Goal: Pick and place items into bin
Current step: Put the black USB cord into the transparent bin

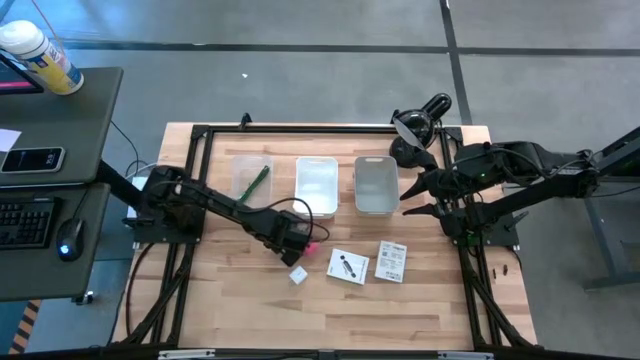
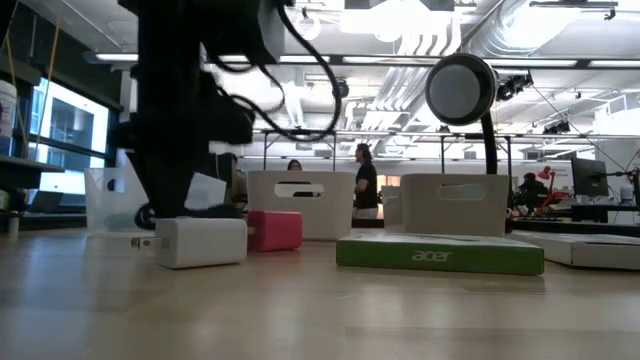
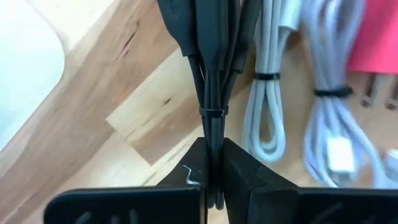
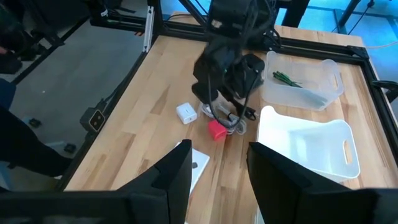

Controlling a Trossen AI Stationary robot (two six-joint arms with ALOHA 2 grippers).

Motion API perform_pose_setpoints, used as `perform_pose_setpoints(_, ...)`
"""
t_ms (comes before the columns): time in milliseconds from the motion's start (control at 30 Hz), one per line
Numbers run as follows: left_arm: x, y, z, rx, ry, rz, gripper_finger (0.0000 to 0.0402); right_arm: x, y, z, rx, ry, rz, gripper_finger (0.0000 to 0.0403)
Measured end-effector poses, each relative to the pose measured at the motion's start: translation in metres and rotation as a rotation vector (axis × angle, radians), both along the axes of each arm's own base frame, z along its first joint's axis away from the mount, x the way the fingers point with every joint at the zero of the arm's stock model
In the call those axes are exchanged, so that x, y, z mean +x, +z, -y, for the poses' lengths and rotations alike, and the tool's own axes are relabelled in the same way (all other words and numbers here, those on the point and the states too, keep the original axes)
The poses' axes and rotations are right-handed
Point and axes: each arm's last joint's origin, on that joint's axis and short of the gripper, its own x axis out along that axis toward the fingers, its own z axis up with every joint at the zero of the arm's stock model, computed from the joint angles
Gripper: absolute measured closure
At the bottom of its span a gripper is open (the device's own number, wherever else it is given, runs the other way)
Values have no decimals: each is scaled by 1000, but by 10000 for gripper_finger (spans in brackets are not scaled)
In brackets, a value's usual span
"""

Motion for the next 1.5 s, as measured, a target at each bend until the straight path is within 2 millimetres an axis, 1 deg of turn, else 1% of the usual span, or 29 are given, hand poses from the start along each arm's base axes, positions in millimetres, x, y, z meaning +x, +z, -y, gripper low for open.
perform_pose_setpoints(167, -12, 19, 9, 9, -25, 3, 391, 0, 0, 1, -12, -18, 2, 258)
perform_pose_setpoints(333, -23, 43, 19, 4, -60, 67, 397, 0, 0, 1, -15, -24, 3, 258)
perform_pose_setpoints(533, -39, 73, 17, 37, -67, 149, 399, 0, 0, 1, -21, -43, 4, 258)
perform_pose_setpoints(767, -54, 98, 13, 47, -92, 240, 399, 0, 0, 1, -4, -53, 2, 258)
perform_pose_setpoints(967, -61, 109, 11, 65, -115, 279, 400, 1, 0, 2, -2, -88, 2, 258)
perform_pose_setpoints(1200, -69, 114, 5, 168, -97, 269, 400, 2, 2, 3, -9, -112, 22, 258)
perform_pose_setpoints(1367, -73, 113, -13, 210, -35, 201, 400, 3, 4, 3, -15, -131, 55, 258)
perform_pose_setpoints(1500, -71, 114, -36, 262, 1, 187, 400, 3, 5, 4, -19, -139, 58, 258)
